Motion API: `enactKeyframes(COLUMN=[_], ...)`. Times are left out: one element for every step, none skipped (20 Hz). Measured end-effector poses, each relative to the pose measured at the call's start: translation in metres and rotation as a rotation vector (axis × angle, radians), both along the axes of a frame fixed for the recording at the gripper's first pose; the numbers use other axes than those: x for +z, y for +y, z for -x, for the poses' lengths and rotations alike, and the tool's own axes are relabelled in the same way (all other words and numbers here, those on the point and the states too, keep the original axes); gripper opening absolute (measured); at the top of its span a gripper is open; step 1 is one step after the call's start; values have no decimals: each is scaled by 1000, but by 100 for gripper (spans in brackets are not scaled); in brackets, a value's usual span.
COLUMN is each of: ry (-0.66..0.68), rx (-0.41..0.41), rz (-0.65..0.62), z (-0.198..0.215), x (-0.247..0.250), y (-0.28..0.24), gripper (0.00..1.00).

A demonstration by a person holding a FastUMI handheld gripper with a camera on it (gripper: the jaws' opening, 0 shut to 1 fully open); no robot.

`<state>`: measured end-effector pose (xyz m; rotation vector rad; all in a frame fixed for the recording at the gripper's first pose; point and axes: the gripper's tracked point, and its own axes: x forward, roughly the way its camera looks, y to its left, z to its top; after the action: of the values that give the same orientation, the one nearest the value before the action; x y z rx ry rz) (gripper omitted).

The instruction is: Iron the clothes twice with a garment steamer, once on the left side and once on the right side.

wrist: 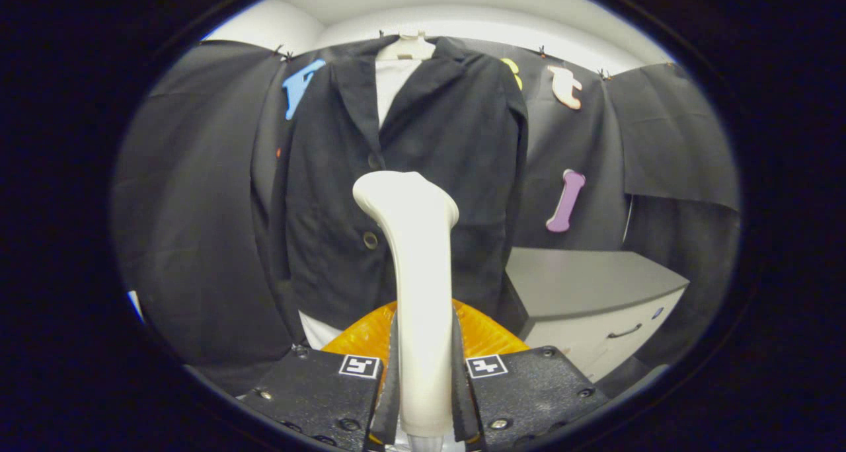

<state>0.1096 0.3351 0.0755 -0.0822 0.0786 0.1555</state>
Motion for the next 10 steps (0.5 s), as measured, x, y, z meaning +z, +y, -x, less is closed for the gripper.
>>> enactKeyframes(ry=[-36, -74, -117, -158, -199, -230, -260, -292, -318, -343], rx=[20, 39, 55, 68, 83, 96, 108, 112, 113, 117], rz=[-8, -14, -15, -11, -12, -16, -21, -26, -31, -42], z=[-1, -2, -4, -6, -9, -11, -16, -19, -25, -31], x=[20, 40, 61, 81, 98, 114, 129, 145, 159, 173], y=[9, 18, 26, 34, 42, 51, 60, 68, 73, 80], gripper=[34, 34, 34, 34, 34, 34, 34, 34, 35, 35])
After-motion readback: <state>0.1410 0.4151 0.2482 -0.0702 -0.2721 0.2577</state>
